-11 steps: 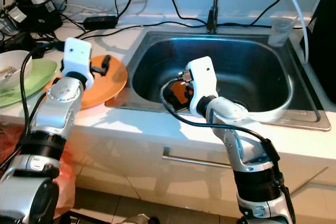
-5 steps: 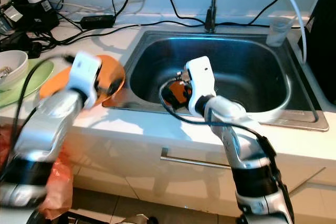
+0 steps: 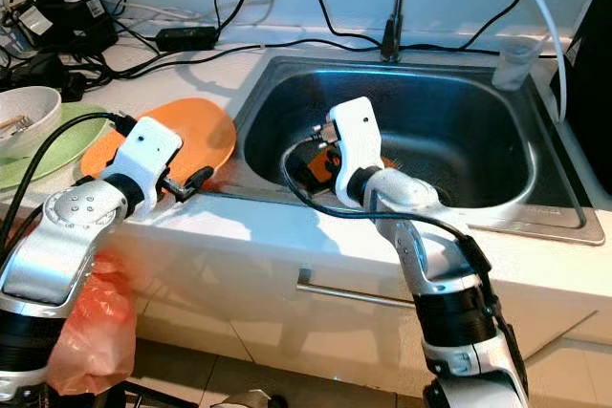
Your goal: Kitchen organization
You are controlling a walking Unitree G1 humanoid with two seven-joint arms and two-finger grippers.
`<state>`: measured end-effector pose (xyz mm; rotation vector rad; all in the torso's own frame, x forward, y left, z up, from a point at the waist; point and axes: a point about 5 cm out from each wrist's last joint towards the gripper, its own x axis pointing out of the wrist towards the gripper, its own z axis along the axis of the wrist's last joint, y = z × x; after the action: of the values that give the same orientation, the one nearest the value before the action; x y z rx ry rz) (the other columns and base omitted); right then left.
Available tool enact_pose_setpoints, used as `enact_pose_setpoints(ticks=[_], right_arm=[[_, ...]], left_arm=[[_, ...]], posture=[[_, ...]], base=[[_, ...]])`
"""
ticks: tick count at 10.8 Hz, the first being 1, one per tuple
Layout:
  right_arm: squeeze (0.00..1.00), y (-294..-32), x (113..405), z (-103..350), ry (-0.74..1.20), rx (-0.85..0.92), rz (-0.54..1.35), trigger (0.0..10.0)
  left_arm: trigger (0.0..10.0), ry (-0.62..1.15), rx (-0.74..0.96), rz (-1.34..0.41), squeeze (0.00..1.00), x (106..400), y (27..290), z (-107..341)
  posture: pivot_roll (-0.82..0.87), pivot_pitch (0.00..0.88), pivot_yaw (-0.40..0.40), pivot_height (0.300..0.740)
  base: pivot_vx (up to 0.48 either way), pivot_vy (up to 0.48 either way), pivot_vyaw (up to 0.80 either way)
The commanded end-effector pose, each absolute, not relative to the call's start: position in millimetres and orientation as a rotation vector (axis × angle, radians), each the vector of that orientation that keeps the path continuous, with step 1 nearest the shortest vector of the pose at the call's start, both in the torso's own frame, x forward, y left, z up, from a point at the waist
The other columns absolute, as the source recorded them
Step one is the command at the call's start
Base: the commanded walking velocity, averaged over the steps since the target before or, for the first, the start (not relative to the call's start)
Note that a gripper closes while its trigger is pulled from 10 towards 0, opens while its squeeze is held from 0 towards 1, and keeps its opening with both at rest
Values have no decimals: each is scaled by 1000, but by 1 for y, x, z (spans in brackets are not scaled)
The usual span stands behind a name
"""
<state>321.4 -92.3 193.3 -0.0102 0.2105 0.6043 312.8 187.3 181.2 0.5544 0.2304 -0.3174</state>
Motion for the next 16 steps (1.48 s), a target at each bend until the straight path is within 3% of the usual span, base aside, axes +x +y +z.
enact_pose_setpoints(ticks=[1,6,16], right_arm=[[0,-90,323,199,183,-17,611,10000],[0,-94,323,200,181,-23,607,10000],[0,-98,323,200,185,-34,592,10000]], left_arm=[[10000,253,581,-329,0,310,189,175],[10000,321,650,-292,0,315,203,146],[10000,143,632,-177,0,333,211,172]], posture=[[175,0,62,740],[152,0,59,740],[139,0,62,740]], base=[[0,0,0],[0,0,0],[0,0,0]])
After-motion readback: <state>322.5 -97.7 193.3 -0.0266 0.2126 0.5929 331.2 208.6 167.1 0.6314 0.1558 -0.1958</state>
